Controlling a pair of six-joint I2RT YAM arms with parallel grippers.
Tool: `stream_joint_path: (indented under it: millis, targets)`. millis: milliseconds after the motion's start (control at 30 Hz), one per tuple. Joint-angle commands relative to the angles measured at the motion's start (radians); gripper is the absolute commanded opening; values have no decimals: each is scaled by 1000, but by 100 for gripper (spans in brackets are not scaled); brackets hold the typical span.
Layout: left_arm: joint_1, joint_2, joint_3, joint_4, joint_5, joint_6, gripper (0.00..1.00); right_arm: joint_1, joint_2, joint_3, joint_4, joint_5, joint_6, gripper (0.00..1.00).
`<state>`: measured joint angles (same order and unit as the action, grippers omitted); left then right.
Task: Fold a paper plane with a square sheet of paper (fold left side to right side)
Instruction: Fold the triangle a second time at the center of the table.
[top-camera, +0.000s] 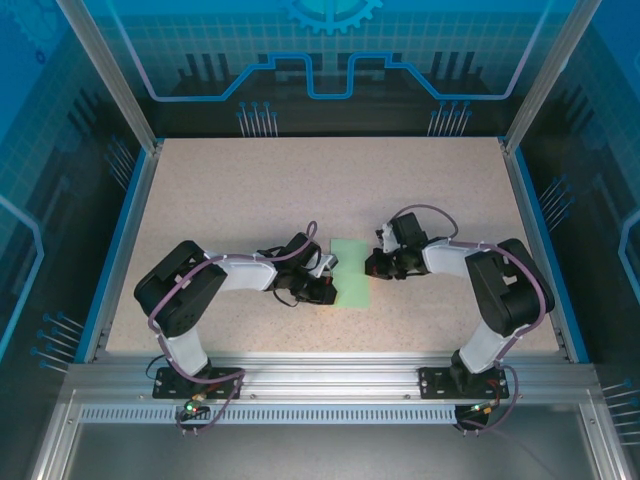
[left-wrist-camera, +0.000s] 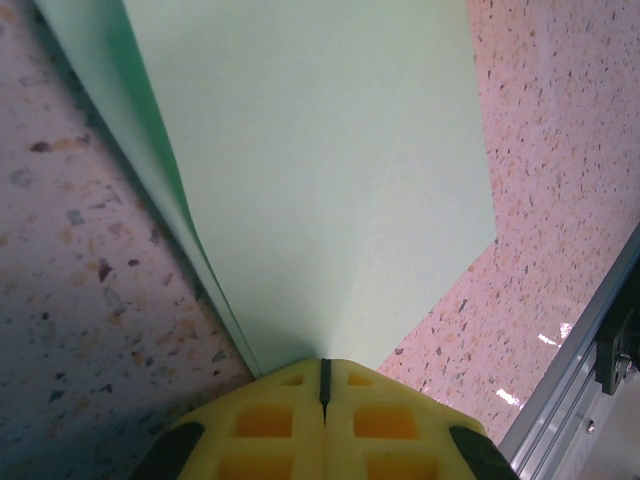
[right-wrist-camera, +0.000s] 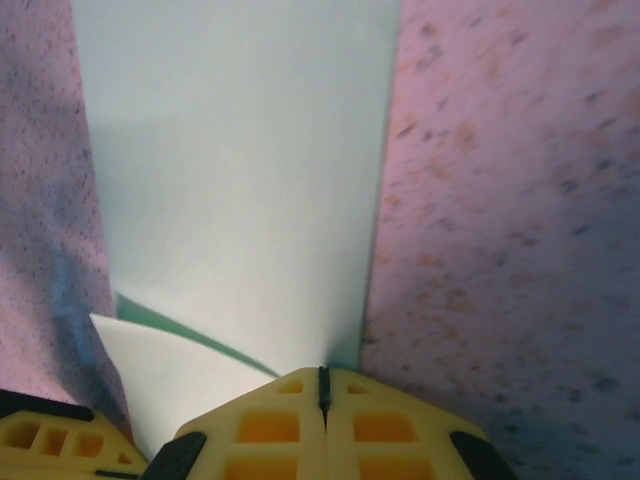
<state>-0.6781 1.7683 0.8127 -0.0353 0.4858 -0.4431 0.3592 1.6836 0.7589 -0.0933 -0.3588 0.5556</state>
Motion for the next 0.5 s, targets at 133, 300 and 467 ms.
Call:
stream_joint_path:
  millis: [133, 300, 467]
  targets:
    - [-8, 14, -21, -98, -28, 23, 5, -37, 8, 19, -42, 59, -31, 0]
    - [-9, 11, -18, -94, -24, 20, 5, -30, -111, 30, -88, 77, -33, 0]
    - [-9, 8, -16, -89, -26, 16, 5, 43, -163, 21, -112, 52, -13, 0]
